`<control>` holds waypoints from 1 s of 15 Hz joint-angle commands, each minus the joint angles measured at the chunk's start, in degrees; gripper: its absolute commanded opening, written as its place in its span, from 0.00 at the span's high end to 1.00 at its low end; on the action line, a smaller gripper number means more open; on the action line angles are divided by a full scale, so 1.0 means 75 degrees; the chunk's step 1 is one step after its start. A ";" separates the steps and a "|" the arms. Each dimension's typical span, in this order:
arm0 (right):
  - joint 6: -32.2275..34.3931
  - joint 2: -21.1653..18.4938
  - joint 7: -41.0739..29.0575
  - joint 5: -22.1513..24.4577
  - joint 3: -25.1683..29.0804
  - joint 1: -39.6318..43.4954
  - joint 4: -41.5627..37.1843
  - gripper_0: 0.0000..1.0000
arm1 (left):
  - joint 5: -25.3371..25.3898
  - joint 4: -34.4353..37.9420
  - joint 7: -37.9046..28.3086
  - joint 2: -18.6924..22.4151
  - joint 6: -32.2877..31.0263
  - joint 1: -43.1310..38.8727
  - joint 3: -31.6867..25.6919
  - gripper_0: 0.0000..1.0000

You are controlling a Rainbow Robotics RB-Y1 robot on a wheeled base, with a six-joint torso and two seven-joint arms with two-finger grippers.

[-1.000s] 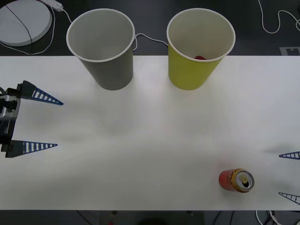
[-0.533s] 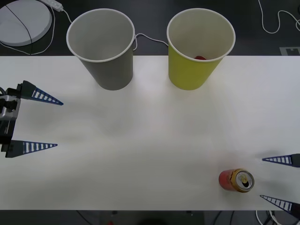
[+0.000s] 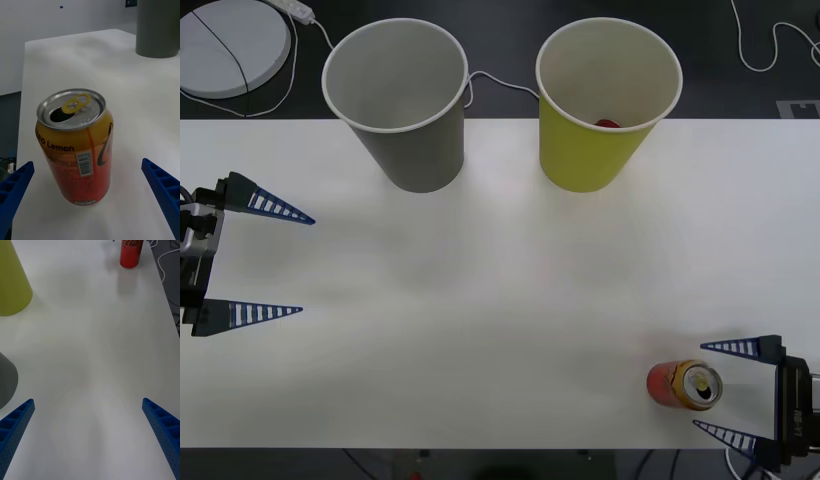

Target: Put the can into the green bin and the plastic bottle into the gray bin

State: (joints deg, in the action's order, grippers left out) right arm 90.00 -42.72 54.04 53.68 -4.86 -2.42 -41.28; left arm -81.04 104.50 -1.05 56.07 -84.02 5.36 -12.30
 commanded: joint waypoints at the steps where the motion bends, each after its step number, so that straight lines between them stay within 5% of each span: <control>1: 0.0000 0.0270 0.0014 0.0003 -0.0031 -0.0029 -0.0004 0.00 | 0.0000 0.0000 0.0000 0.0000 0.0000 0.0000 0.0000 0.00; 10: 0.0000 0.0739 0.0166 0.0003 -0.0137 -0.0076 -0.0004 0.00 | 0.0000 0.0000 0.0000 0.0000 0.0000 0.0000 0.0000 0.00; 11: 0.0000 0.0751 0.0178 0.0003 -0.0148 -0.0076 -0.0004 0.79 | 0.0000 0.0000 0.0000 0.0000 0.0000 0.0000 0.0000 0.00; 12: 0.0000 0.0762 0.0178 0.0015 -0.0148 -0.0076 -0.0004 1.00 | 0.0000 0.0000 0.0000 0.0000 0.0000 0.0000 0.0000 0.00; 15: 0.0000 0.0786 0.0178 0.0050 -0.0148 -0.0076 -0.0004 1.00 | 0.0000 0.0000 0.0000 0.0000 0.0000 0.0000 0.0000 0.00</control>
State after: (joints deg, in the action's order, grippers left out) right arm 90.00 -36.84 55.41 53.96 -5.98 -3.01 -41.30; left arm -81.04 104.50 -1.05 56.07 -84.02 5.36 -12.30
